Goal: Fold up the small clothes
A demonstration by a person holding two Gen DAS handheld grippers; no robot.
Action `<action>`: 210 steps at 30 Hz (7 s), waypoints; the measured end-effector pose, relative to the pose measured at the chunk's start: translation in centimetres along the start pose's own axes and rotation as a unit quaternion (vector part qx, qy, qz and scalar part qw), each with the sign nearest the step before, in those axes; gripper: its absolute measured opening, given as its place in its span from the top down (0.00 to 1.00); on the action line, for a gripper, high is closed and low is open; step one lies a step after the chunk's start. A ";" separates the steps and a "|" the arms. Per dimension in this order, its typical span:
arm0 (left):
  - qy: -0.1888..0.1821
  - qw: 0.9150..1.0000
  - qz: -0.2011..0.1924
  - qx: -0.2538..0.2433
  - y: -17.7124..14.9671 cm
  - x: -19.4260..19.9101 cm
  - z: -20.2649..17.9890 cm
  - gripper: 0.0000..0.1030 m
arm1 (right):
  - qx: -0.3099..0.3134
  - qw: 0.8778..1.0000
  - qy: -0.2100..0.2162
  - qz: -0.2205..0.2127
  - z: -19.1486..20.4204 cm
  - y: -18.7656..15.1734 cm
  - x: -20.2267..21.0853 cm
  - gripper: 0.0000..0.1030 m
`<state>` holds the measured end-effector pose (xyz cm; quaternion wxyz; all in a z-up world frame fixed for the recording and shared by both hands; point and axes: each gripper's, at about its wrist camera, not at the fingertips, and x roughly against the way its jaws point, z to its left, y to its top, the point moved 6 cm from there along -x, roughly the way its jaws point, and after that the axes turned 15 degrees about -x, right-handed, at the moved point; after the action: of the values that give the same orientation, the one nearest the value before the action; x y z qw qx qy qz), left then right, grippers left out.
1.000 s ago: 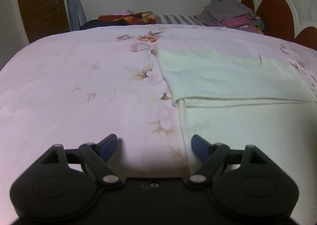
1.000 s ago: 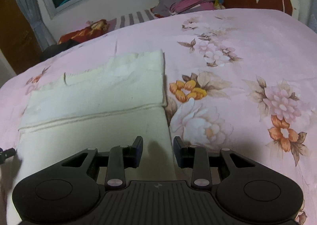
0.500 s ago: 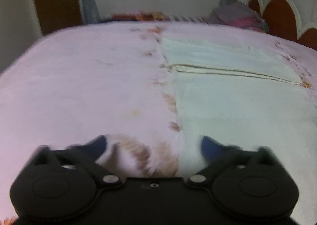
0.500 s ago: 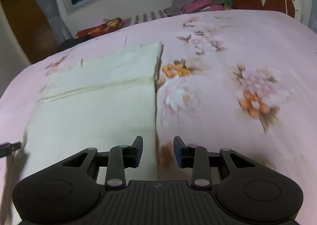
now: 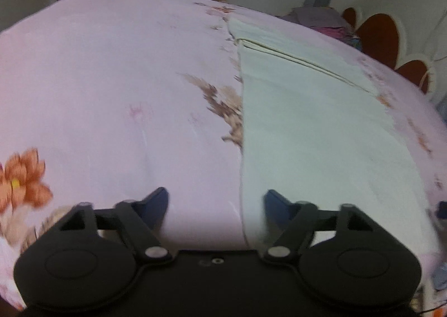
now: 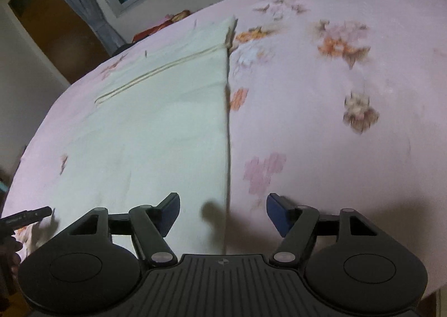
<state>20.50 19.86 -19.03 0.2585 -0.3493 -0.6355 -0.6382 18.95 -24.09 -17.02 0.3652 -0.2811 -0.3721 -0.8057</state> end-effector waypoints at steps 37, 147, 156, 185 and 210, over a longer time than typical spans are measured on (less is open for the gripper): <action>-0.167 0.976 -0.007 0.140 -3.0 -1.5 -1.6 0.91 | -0.118 0.981 0.126 0.091 -1.9 -2.1 -1.2 0.83; -0.018 0.980 -0.103 -0.167 32.0 -25.0 -6.3 0.22 | 0.104 0.989 -0.065 -0.081 14.4 29.0 -26.7 0.49; -0.052 0.981 -0.071 -0.173 28.6 -25.5 -10.2 0.22 | 0.223 0.974 -0.033 -0.028 18.1 21.3 -28.6 0.48; -0.032 0.983 -0.045 -0.174 21.0 -20.2 -11.1 0.17 | 0.226 0.971 -0.072 -0.012 15.7 13.3 -23.4 0.48; -0.019 0.992 -0.035 -0.122 17.2 -16.4 -10.1 0.16 | 0.175 0.984 -0.038 -0.012 14.6 9.6 -19.2 0.61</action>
<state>42.81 6.93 -20.38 0.1790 -0.3676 -0.5699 -0.7128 40.28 -9.45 -18.96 0.3845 -0.2386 -0.5244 -0.7213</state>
